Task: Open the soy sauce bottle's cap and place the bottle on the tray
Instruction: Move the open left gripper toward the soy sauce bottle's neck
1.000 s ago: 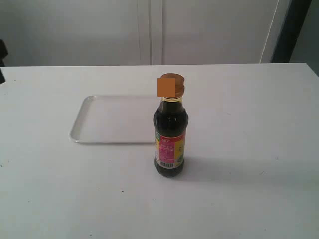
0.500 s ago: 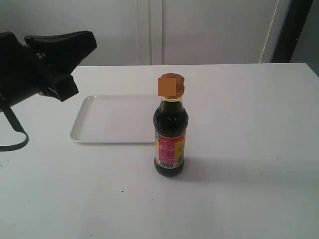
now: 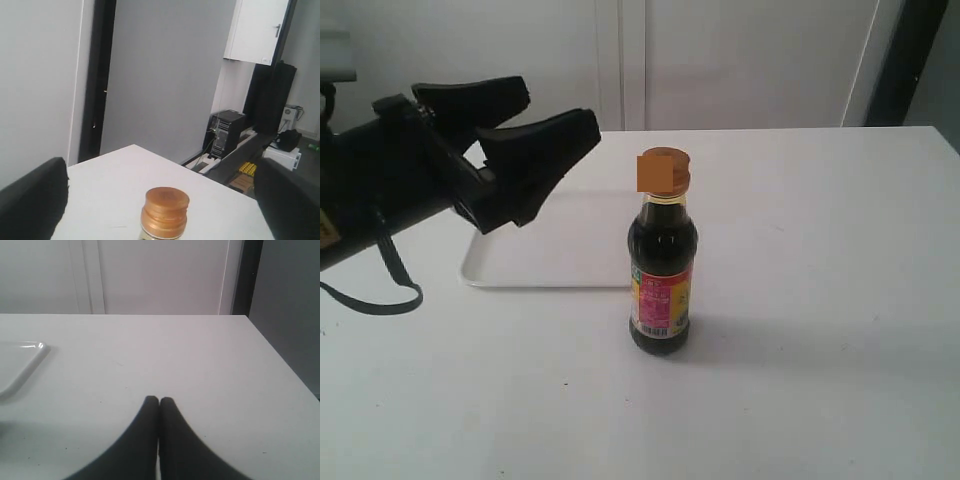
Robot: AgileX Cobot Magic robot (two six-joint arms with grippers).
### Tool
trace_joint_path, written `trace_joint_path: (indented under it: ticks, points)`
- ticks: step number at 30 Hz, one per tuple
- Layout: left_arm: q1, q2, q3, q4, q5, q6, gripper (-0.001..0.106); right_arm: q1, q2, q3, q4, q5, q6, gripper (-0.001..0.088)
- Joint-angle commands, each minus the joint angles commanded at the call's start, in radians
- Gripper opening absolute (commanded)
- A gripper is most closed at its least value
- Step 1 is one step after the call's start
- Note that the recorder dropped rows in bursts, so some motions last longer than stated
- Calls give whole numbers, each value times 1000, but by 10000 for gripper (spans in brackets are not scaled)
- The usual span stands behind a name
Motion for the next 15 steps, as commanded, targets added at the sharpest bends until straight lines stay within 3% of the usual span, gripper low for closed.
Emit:
trace_joint_path:
  ticks: [7,15]
  points:
    - [0,60,-103,164,45,-63,1052,0,0,0,0,-8,0,0]
    - [-20,162,-206,188,36,-80,1052,0,0,0,0,-20,0,0]
